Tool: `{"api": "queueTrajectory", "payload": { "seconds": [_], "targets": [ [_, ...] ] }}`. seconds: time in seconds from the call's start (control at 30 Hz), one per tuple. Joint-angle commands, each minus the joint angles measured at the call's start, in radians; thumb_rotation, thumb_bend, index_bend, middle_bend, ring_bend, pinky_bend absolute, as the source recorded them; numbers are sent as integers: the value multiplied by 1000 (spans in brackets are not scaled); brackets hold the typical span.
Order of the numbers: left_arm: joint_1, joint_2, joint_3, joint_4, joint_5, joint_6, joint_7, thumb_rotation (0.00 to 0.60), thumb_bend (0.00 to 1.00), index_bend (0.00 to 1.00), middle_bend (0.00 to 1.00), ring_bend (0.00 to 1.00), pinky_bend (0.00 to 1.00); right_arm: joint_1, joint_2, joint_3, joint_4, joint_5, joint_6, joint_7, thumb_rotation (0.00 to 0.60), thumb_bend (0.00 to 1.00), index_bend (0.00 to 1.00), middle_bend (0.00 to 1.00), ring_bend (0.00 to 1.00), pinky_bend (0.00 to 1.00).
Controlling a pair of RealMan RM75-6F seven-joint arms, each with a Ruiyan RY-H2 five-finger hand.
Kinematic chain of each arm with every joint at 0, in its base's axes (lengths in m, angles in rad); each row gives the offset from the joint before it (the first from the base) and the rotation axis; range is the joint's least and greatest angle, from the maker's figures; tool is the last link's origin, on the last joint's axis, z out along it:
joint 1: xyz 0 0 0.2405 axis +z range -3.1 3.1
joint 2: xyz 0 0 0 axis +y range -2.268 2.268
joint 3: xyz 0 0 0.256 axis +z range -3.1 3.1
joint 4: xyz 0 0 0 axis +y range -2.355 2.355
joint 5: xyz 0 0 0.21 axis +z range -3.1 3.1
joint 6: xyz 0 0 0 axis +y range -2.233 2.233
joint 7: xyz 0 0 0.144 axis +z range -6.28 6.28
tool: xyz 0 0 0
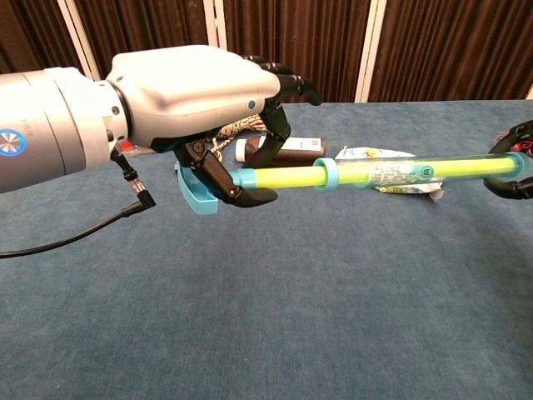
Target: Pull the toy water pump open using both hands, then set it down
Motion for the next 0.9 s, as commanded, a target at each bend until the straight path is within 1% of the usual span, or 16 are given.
{"api": "queueTrajectory", "payload": {
  "seconds": [0.03,0.17,0.37,0.67,0.9],
  "targets": [
    [3,4,3,0,2,3,-3,600,389,689,61,0,0,-2,16,12,1,10,2,2,600,514,587,126,0,0],
    [5,7,5,-1,5,4,-9,600,389,690,61,0,0,-5,34,16,2,13,0,7,600,513,622,136,0,0],
    [12,12,14,-3,12,8,-16,600,389,690,61,0,0,-12,60,23,13,23,-5,21,600,516,641,139,0,0],
    [38,32,46,-1,42,17,-41,600,390,689,63,0,0,-29,123,45,39,49,-24,61,600,517,664,147,0,0],
    [63,49,68,9,70,23,-73,600,390,690,63,0,0,-41,158,51,70,72,-42,92,600,516,680,149,0,0]
  ]
}}
